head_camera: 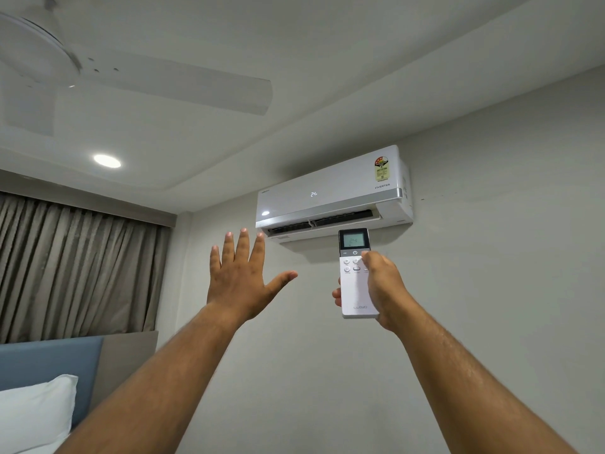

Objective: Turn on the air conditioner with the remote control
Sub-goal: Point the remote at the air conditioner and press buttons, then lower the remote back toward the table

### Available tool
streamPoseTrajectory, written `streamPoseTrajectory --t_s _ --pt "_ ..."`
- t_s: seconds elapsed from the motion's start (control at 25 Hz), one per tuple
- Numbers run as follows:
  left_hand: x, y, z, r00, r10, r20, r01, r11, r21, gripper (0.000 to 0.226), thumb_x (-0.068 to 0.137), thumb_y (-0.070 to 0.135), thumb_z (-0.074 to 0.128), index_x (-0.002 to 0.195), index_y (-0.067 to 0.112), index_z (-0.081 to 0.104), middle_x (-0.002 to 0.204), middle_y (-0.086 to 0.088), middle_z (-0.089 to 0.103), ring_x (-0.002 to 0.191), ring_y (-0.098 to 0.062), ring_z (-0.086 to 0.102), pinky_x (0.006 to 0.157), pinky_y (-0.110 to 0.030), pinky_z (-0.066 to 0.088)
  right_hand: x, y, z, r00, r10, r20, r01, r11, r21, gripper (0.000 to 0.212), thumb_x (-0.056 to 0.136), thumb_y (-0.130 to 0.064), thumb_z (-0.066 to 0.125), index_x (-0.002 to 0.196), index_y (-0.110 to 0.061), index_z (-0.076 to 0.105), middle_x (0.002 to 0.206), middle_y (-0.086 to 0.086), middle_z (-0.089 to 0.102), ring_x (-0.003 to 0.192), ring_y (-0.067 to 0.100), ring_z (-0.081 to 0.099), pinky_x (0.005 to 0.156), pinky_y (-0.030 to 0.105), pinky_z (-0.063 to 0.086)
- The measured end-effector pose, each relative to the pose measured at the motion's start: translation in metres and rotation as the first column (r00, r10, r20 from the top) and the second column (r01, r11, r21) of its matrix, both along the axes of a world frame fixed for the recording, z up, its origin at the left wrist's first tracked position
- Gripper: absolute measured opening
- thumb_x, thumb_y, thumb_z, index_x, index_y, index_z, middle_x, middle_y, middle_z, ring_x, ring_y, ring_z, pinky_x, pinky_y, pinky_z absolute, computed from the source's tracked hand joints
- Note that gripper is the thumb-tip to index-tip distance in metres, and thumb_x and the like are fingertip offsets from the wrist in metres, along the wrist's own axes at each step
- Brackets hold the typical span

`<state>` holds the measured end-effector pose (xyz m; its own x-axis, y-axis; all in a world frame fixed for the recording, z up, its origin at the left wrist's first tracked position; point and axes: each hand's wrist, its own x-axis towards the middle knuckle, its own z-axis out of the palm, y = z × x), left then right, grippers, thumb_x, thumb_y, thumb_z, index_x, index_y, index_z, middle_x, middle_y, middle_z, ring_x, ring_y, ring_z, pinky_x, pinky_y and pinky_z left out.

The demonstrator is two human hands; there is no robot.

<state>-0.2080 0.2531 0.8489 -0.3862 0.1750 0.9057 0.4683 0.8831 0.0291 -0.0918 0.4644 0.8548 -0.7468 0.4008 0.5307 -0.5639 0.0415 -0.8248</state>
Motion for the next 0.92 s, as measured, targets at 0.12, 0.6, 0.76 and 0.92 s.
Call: streamPoseTrajectory --t_s 0.12,0.6,0.76,0.92 --pt "0.007 0.007 0.0 0.969 -0.215 0.121 0.194 0.968 0.161 0.106 0.072 0.09 0.013 0.155 0.023 0.006 0.165 -0.01 0.005 0.151 -0.029 0.003 0.12 -0.05 0.008 0.0 -0.007 0.0 1.0 -0.003 0.002 0.003 0.999 -0.038 0.028 0.103 -0.03 0.035 0.097 -0.011 0.054 0.084 0.024 0.067 0.049 0.034 0.071 0.045 0.041 0.059" --pt "0.03 -0.059 -0.032 0.559 -0.765 0.321 0.413 0.592 0.692 0.016 0.095 0.031 0.058 0.098 0.022 0.071 0.085 0.002 0.077 0.068 -0.014 0.073 0.056 -0.027 0.058 -0.054 -0.124 -0.044 0.986 0.06 0.155 -0.08 0.989 0.126 0.03 0.104 -0.035 0.037 0.087 -0.025 0.06 0.079 0.004 0.068 0.066 0.021 0.06 0.059 0.029 0.044" --pt "0.027 -0.114 -0.079 0.566 -0.717 0.407 0.234 0.613 0.755 0.016 0.094 0.027 0.06 0.099 0.016 0.071 0.084 -0.003 0.078 0.07 -0.016 0.075 0.055 -0.026 0.056 -0.077 -0.183 -0.092 0.943 0.204 0.263 -0.234 0.968 0.088 0.03 0.103 -0.033 0.037 0.091 -0.022 0.062 0.075 0.003 0.069 0.063 0.02 0.062 0.057 0.027 0.045" --pt "0.025 -0.173 -0.162 0.562 -0.657 0.502 -0.01 0.601 0.799 0.017 0.094 0.022 0.059 0.099 0.01 0.07 0.084 -0.008 0.078 0.066 -0.018 0.071 0.054 -0.029 0.057 -0.096 -0.24 -0.176 0.836 0.33 0.438 -0.383 0.923 0.036 0.028 0.098 -0.028 0.038 0.087 -0.018 0.061 0.082 0.009 0.07 0.066 0.024 0.062 0.06 0.028 0.047"
